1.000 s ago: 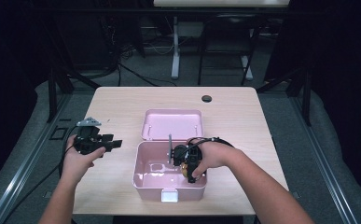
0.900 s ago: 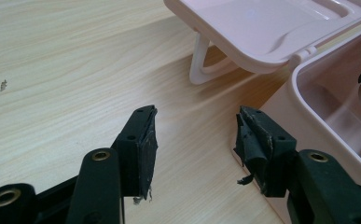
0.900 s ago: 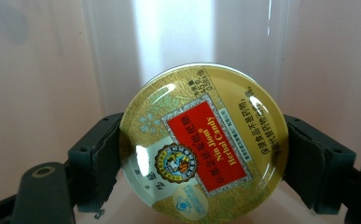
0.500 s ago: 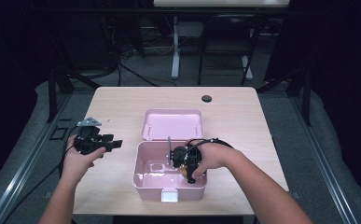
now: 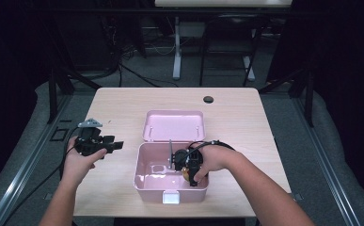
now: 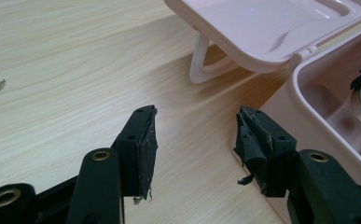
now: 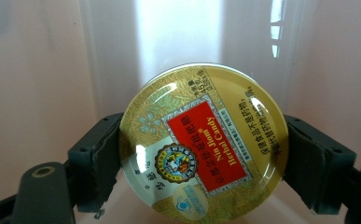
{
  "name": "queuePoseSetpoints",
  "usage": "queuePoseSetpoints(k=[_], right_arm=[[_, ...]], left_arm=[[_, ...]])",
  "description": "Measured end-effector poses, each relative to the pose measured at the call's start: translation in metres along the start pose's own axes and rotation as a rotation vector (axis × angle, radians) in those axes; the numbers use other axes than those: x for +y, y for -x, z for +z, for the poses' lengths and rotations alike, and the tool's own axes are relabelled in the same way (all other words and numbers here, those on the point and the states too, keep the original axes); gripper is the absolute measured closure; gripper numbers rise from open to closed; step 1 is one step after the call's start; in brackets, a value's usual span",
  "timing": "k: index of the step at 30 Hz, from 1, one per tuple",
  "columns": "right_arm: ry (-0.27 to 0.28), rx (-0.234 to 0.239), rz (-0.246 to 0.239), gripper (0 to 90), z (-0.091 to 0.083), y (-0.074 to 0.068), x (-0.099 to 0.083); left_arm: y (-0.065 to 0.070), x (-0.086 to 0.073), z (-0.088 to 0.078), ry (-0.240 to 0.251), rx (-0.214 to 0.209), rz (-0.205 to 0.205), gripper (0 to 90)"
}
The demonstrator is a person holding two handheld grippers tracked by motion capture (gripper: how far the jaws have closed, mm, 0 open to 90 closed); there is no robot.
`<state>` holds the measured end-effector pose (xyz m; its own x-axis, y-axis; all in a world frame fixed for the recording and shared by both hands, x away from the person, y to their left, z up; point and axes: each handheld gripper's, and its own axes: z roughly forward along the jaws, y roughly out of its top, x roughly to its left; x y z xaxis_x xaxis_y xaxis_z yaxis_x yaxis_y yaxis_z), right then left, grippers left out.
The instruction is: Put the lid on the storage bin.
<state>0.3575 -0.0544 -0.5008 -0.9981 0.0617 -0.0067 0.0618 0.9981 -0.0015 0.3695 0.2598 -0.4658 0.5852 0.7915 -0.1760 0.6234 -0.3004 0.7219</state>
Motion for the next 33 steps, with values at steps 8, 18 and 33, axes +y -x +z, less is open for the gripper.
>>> queuePoseSetpoints(k=[8,18,33], right_arm=[[-0.008,-0.004,-0.007,20.0,0.004,0.000,0.001],[-0.015,-0.005,-0.008,20.0,0.007,0.000,0.001],[-0.029,-0.002,-0.016,19.9,0.012,0.000,0.002]], left_arm=[[0.000,0.000,0.001,-0.002,0.001,-0.003,47.5],[0.000,-0.001,0.001,-0.002,0.000,-0.003,47.5],[0.000,-0.001,0.002,-0.001,0.001,-0.002,47.5]])
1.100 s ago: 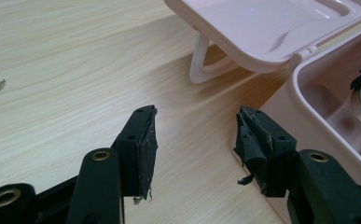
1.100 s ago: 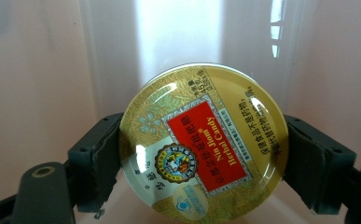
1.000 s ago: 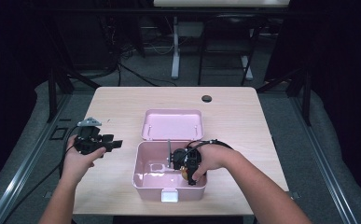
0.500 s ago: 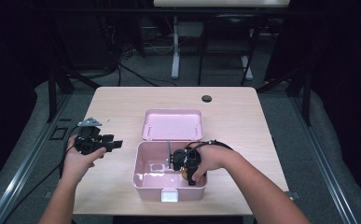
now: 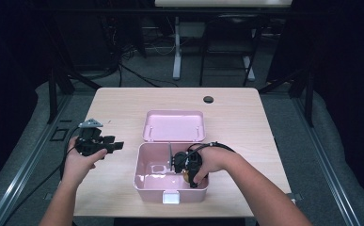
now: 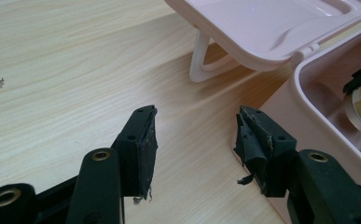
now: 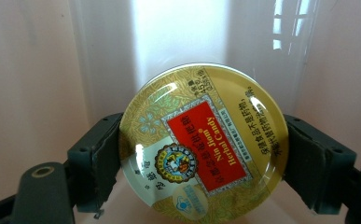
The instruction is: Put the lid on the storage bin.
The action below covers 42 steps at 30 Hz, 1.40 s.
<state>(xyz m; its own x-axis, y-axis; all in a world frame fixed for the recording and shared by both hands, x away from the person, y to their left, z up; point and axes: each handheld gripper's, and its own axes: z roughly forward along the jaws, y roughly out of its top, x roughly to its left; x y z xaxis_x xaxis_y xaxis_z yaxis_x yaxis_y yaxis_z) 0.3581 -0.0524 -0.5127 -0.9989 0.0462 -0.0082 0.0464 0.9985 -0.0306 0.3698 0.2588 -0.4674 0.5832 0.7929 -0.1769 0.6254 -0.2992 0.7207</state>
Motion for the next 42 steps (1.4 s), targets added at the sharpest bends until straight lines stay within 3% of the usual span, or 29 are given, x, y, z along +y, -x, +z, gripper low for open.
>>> queuePoseSetpoints(k=[42], right_arm=[[-0.014,-0.017,0.004,19.8,0.0077,0.0007,0.0012]], left_arm=[[-0.0004,0.0002,0.0000,-0.005,0.000,0.008,47.5]])
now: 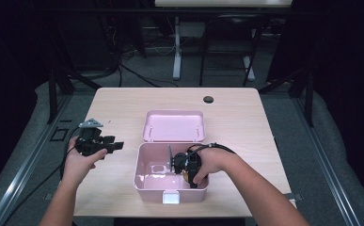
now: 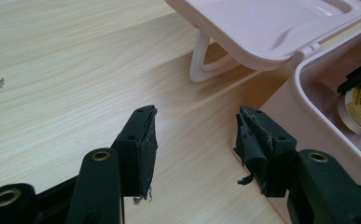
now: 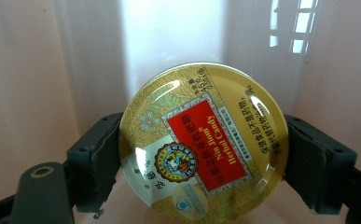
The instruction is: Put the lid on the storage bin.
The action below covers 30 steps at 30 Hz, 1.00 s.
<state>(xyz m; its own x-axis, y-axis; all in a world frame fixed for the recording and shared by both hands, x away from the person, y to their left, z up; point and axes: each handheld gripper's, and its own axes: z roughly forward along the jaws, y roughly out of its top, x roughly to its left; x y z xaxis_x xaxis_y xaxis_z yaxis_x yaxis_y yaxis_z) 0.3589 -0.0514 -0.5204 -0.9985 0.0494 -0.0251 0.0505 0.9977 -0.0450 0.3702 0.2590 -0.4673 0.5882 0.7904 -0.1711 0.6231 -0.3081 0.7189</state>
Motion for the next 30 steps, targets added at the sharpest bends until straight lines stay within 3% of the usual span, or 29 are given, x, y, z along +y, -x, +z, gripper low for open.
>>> queuePoseSetpoints(k=[7,30], right_arm=[[0.026,0.010,0.016,19.7,0.0000,0.0010,-0.0012],[0.033,0.018,0.041,16.0,-0.0072,0.0010,-0.0015]], left_arm=[[-0.0003,0.0000,0.0000,-0.004,0.000,0.003,47.5],[-0.0006,-0.0002,0.0004,-0.002,-0.002,-0.003,47.3]])
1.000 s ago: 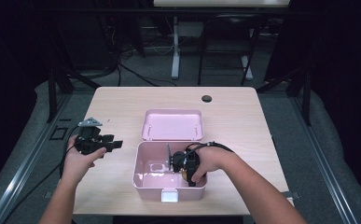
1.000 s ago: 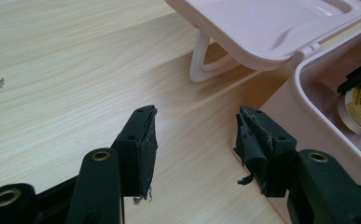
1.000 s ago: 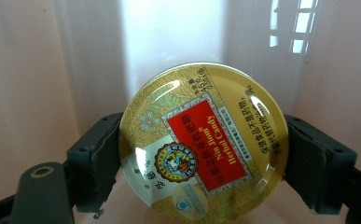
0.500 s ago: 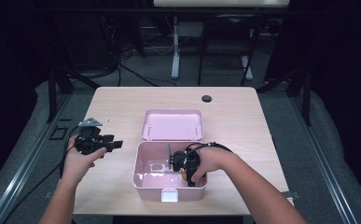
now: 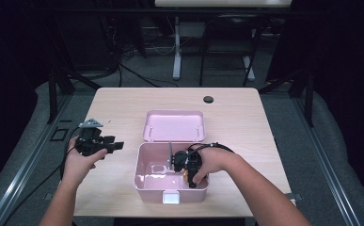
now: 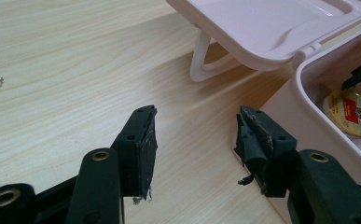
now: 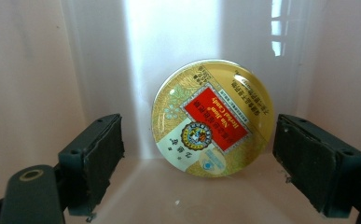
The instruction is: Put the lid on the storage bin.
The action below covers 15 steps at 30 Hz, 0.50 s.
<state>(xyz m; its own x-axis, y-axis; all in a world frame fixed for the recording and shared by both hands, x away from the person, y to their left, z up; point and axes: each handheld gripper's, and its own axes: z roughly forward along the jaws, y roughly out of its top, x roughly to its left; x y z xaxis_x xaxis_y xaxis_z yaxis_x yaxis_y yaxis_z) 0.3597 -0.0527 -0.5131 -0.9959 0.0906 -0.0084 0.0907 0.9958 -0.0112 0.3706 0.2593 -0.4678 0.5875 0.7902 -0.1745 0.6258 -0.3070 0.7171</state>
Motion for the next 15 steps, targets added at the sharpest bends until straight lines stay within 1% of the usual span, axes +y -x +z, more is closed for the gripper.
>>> queuePoseSetpoints(k=[4,8,9,10,12,15], right_arm=[[0.020,-0.010,0.001,17.1,-0.006,0.001,-0.001],[0.033,-0.024,-0.002,18.3,-0.016,0.000,-0.001],[0.041,-0.023,0.003,18.6,-0.020,0.000,-0.001],[0.048,-0.026,0.005,18.8,-0.023,0.000,-0.001],[0.058,-0.038,0.009,19.0,-0.028,0.000,-0.001],[0.062,-0.049,0.024,19.2,-0.036,0.000,-0.002]], left_arm=[[0.000,0.000,0.000,0.000,0.001,0.001,47.3],[0.002,0.000,0.001,0.004,0.005,-0.004,47.1],[0.003,0.000,0.000,0.005,0.005,0.004,47.1],[0.004,0.000,0.000,0.008,0.004,0.000,47.1],[0.005,0.001,-0.001,0.005,-0.001,0.008,47.0],[0.009,0.002,-0.002,0.015,-0.005,0.018,46.9]])
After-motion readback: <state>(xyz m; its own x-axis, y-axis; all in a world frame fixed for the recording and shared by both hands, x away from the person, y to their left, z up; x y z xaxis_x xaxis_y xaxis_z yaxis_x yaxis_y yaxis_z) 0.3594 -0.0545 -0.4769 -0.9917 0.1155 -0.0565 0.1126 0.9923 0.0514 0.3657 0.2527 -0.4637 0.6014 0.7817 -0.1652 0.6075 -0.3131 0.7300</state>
